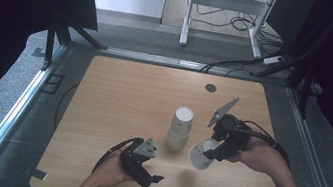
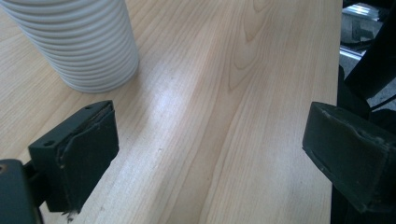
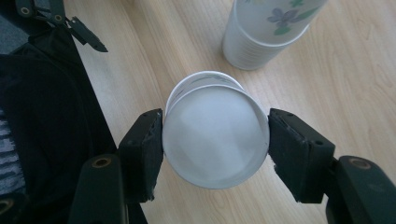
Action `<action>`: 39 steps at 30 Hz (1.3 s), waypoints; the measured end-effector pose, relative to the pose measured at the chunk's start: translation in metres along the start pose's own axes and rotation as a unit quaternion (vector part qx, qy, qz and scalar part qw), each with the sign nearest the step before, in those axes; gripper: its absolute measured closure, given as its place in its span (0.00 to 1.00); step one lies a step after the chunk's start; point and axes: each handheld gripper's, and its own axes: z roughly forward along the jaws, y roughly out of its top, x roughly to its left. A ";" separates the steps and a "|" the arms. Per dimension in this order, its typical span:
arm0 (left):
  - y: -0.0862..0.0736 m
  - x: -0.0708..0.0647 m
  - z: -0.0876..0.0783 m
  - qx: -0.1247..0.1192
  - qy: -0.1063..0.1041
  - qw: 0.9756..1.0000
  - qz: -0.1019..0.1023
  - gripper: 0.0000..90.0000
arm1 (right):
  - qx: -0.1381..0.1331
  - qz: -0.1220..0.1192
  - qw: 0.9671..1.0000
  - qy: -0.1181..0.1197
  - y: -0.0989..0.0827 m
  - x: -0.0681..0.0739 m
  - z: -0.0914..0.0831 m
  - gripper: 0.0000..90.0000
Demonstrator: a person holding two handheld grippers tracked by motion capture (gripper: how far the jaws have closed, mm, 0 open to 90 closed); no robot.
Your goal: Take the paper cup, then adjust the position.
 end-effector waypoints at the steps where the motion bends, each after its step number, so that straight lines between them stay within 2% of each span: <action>1: 0.000 0.000 -0.001 0.005 0.000 1.000 0.005 0.04 | -0.001 0.001 1.000 0.001 -0.001 0.001 0.002 0.42; 9: -0.004 -0.002 -0.002 0.011 0.002 1.000 0.007 0.04 | -0.015 -0.002 1.000 0.012 -0.009 0.007 0.015 0.42; 14: -0.008 -0.003 -0.004 0.012 0.000 1.000 0.000 0.05 | -0.024 -0.004 1.000 0.018 -0.013 0.012 0.023 0.42; 22: -0.011 -0.002 -0.009 0.013 0.001 1.000 -0.001 0.06 | -0.052 -0.017 0.998 0.026 -0.019 0.021 0.039 0.42; 35: -0.011 -0.003 -0.011 0.009 0.003 1.000 0.002 0.06 | -0.111 -0.037 0.993 0.034 -0.032 0.028 0.062 0.42; 39: -0.010 -0.002 -0.011 0.011 0.001 1.000 0.007 0.06 | -0.130 -0.035 0.990 0.033 -0.037 0.028 0.065 0.42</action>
